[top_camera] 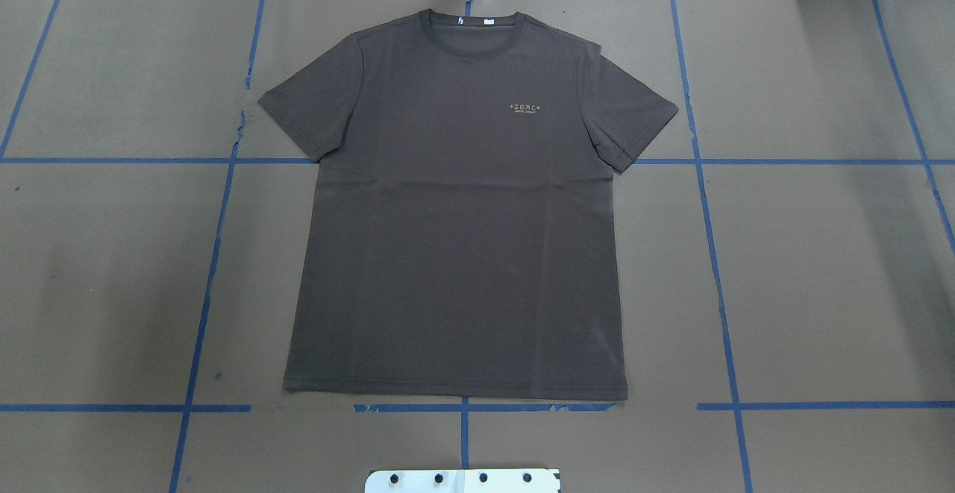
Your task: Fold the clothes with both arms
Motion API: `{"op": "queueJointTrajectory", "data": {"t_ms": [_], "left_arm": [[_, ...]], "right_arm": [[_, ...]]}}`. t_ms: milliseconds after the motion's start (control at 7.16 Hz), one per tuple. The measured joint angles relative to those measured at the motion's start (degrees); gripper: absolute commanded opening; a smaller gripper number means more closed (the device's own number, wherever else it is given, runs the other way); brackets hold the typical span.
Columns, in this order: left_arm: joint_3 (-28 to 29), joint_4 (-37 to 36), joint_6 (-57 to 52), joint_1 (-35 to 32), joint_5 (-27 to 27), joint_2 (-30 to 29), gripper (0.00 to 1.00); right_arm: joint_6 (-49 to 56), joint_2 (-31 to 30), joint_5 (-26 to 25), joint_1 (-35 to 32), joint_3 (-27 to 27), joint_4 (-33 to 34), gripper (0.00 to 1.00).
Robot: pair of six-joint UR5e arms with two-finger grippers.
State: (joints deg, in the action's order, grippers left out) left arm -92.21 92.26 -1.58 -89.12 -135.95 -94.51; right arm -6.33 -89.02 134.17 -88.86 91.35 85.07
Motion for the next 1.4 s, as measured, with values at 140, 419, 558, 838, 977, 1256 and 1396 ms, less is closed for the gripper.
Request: {"op": "queueJointTrajectory", "data": {"t_ms": [140,419,558,838,977,1256,1396], "left_arm": [[-1.6,-1.3,0.0,0.0,1.2,0.2,1.00],[-4.3,-2.2,-0.2,0.3,3.9,0.5,1.00],[-4.7,-2.2,-0.1,0.4,4.3,0.7,1.00],[-4.5,-2.0,0.0,0.6,4.0,1.1,1.00],[-3.9,-1.8,-0.1,0.7,3.5,1.2,1.00],[-3.9,-1.3,-0.1,1.3,1.5,1.8,1.00],[-4.5,-1.2,-0.1,1.4,1.0,2.4,1.00]], "right_arm": [[0.0,0.0,0.0,0.0,0.1,-0.1,1.00],[0.0,-0.3,1.1,0.0,0.6,-0.2,1.00],[-0.2,-0.8,2.7,0.1,0.5,-0.2,1.00],[-0.4,-1.0,9.9,2.3,0.6,-1.8,1.00],[-2.0,-0.5,11.6,5.2,0.5,-5.7,1.00],[-15.1,5.3,11.9,13.4,-1.9,-12.6,1.00],[-21.7,10.6,10.4,17.5,-5.0,-13.7,0.99]]}}
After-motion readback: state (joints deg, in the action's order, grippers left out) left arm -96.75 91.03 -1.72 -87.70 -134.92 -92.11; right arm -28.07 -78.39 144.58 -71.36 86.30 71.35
